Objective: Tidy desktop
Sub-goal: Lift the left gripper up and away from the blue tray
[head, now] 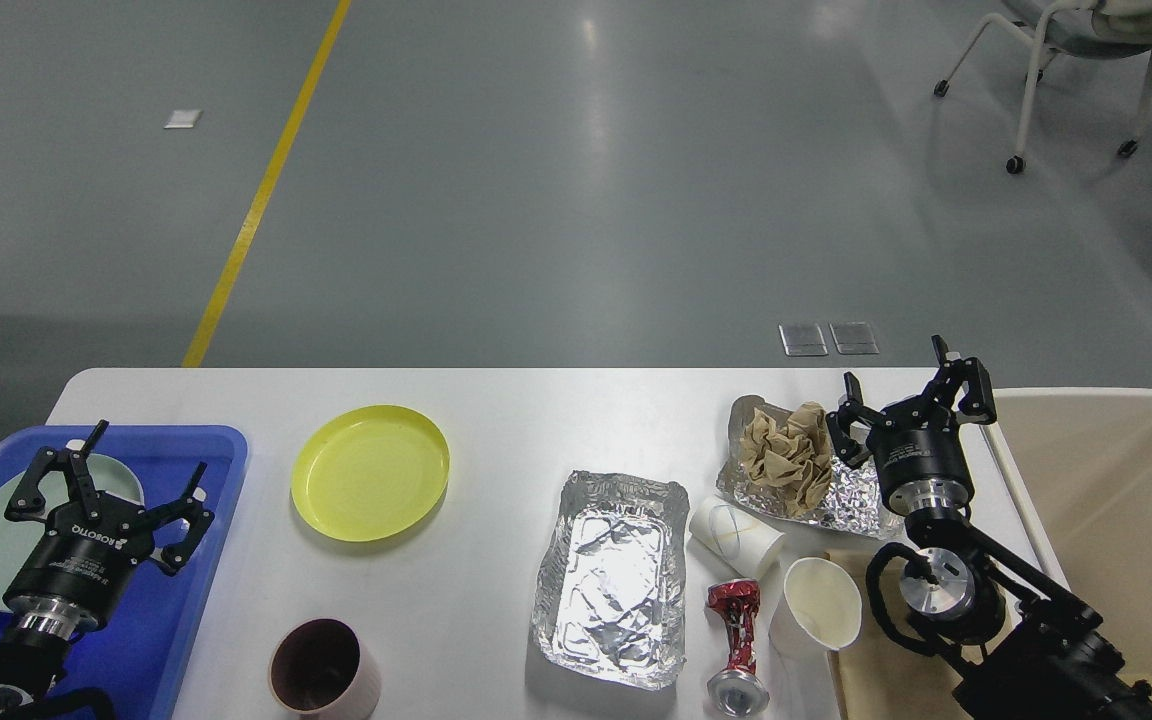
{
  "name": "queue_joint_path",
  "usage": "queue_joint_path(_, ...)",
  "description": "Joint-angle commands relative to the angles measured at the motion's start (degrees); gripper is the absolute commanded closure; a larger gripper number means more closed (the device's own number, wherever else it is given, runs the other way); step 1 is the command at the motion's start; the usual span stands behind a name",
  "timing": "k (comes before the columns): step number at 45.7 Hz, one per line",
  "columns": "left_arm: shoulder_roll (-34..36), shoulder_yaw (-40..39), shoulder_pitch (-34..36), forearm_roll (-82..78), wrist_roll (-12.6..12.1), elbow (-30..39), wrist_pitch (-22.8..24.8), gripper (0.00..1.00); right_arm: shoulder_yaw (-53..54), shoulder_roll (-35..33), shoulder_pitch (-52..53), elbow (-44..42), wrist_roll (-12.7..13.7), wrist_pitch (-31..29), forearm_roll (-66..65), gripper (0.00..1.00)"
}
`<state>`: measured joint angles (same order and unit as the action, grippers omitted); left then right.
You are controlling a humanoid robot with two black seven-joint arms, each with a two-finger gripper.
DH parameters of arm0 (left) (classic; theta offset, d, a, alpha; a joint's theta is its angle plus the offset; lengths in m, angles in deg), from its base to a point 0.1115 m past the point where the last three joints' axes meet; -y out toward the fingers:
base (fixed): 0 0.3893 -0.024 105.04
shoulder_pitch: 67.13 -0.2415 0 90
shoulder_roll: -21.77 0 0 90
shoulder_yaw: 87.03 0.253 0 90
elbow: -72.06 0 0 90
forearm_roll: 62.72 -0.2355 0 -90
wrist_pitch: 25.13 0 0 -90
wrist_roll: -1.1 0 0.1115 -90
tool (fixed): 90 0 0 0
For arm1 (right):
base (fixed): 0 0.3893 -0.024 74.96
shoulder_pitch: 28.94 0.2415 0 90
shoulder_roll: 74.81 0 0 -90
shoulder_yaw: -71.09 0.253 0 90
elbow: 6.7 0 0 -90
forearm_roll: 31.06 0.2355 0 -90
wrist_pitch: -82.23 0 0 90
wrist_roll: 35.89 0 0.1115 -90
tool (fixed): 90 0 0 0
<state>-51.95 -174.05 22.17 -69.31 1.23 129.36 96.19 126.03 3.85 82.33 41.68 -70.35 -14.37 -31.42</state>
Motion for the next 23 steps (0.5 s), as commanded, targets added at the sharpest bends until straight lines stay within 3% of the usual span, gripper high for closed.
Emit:
queue_joint_path(1,-0.2,-0.17,0.26,0.0,0.22,-0.34,0.24,0.03,-0.01,0.0,0.0,-0.04,0.01,0.0,0.01,0.0)
queue_joint_path(17,-0.29,0.18,0.78,-0.09,0.66,-0.34,-0.29,0.03,-0.01,0.0,0.0,-0.04,0.01,0.0,0.01,0.0)
queue_joint_path(23,2.69,0.97,1.84,-0.44,0.57,-0.34,0.68,0.03,-0.01,0.0,0.0,-0.04,0.01,0.0,0.01,0.0)
